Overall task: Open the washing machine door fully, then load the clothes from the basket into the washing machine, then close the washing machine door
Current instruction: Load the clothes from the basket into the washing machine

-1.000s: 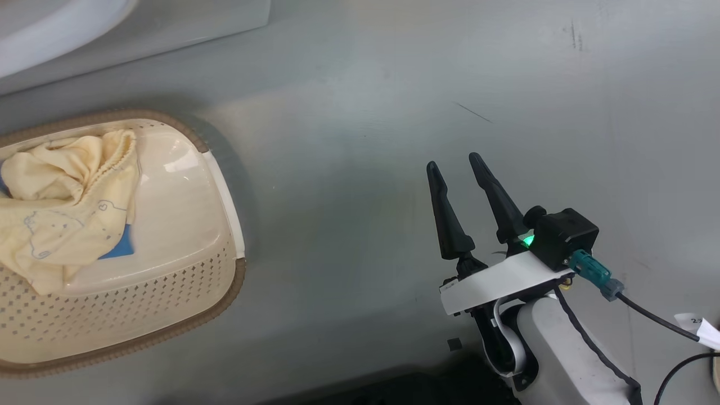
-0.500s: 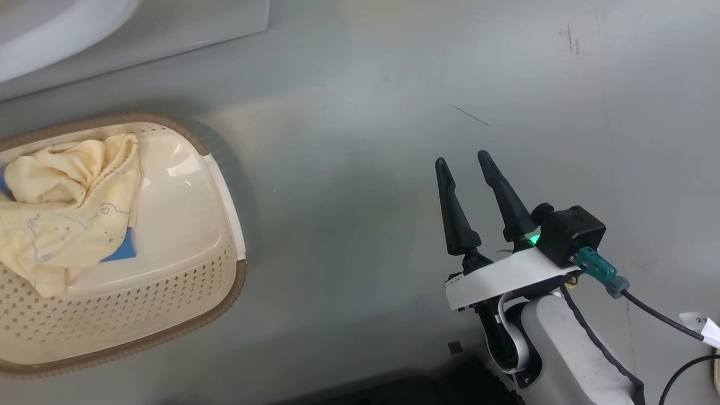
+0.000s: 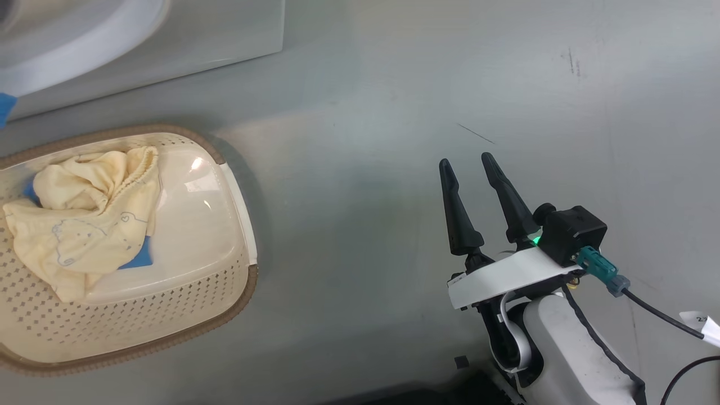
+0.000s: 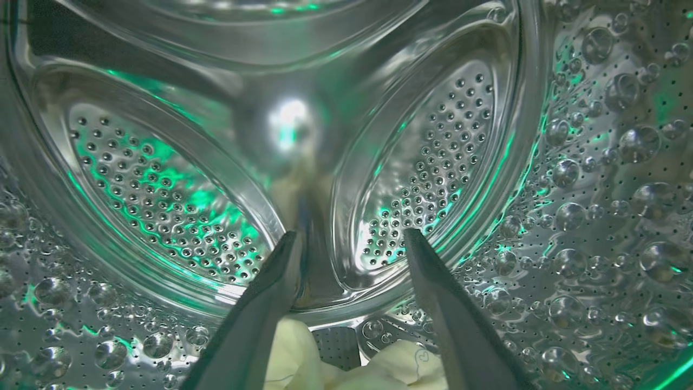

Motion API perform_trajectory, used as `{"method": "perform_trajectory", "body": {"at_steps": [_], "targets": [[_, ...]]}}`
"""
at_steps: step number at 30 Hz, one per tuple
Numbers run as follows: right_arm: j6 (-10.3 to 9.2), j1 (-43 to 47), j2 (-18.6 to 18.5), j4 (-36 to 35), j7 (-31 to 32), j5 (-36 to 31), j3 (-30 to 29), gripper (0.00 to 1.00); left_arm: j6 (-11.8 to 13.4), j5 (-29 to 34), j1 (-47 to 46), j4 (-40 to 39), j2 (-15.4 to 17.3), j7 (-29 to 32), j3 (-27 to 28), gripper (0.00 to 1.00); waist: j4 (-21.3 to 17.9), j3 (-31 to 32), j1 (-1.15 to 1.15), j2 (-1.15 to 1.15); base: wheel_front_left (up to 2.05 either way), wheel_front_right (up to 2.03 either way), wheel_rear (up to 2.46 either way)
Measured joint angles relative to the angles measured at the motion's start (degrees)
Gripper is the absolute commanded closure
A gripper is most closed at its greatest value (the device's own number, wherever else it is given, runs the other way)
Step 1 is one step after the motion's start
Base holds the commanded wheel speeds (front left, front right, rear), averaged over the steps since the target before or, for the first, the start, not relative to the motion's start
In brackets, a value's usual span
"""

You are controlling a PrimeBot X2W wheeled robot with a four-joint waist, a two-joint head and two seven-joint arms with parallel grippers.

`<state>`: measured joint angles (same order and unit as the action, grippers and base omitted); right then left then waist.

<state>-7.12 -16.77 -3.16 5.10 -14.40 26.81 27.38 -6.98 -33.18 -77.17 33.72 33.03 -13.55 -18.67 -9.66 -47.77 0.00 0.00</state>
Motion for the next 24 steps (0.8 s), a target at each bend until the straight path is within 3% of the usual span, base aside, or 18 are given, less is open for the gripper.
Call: {"method": "perform_trajectory", "body": {"at_steps": [24], "targets": [[0.00,-1.1,-0.1,0.3,0.0,-0.1,-4.2,0.00,0.0,-2.6,4.2,1.6,-4.2,-0.7,-1.5,0.00,3.3,2.0,0.00,0.00,0.00,0.00,0.00]]}}
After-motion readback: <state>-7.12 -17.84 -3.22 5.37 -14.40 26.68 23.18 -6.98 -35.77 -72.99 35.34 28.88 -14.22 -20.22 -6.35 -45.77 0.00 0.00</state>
